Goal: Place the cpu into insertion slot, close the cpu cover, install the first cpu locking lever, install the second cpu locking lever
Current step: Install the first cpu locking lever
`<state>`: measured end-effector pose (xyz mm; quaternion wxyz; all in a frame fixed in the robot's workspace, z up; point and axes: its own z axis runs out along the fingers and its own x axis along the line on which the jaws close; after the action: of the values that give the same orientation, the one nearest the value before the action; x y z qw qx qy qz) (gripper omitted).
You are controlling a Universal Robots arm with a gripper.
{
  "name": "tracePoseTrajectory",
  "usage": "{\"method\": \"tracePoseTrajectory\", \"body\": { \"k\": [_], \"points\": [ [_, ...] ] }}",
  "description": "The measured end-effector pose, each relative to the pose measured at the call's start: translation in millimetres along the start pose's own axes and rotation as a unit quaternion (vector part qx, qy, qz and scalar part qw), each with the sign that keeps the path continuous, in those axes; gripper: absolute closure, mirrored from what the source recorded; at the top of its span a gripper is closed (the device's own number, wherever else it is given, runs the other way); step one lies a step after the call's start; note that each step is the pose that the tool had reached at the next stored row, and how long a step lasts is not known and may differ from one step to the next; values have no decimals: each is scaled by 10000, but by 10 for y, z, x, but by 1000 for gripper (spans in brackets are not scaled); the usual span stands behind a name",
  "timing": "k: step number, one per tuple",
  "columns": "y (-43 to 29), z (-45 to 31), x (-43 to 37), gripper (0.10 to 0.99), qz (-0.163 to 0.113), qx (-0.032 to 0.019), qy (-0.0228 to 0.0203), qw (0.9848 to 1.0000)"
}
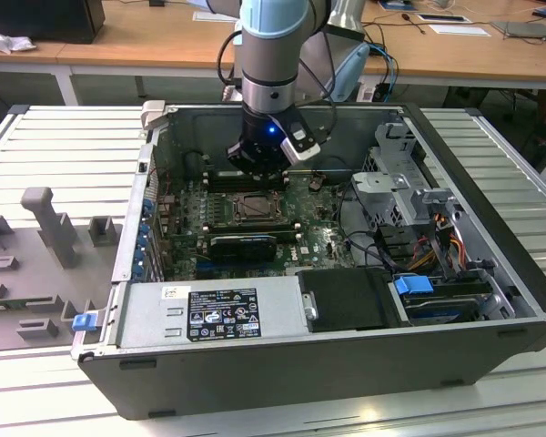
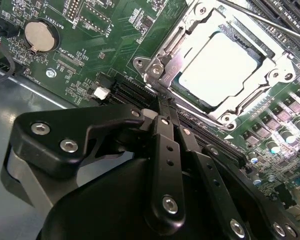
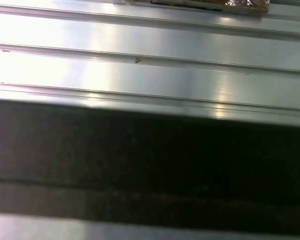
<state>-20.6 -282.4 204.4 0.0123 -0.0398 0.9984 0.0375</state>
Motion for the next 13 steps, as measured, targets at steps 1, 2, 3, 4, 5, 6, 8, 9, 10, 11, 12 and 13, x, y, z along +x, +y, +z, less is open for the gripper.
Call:
{"method": "tracePoseTrajectory", "body": {
  "k": [1,2,3,4,5,6,8,9,10,11,12,13],
  "points": [
    [-1,1,0,980,0,20,1,10000],
    [-1,1,0,980,0,32,2,10000],
    [-1,0,1,980,0,37,3,10000],
    [-1,-4,0,980,0,37,3,10000],
    [-1,-5,0,980,0,37,2,10000],
    [-1,-4,0,980,0,36,2,10000],
    [-4,-3,1,980,0,37,3,10000],
    [-6,-1,1,980,0,38,3,10000],
    [-8,1,1,980,0,40,4,10000],
    [-10,5,1,980,0,40,4,10000],
    [-13,11,1,980,0,41,4,10000],
    [-14,17,0,980,-1,36,1,10000]
  ]
}}
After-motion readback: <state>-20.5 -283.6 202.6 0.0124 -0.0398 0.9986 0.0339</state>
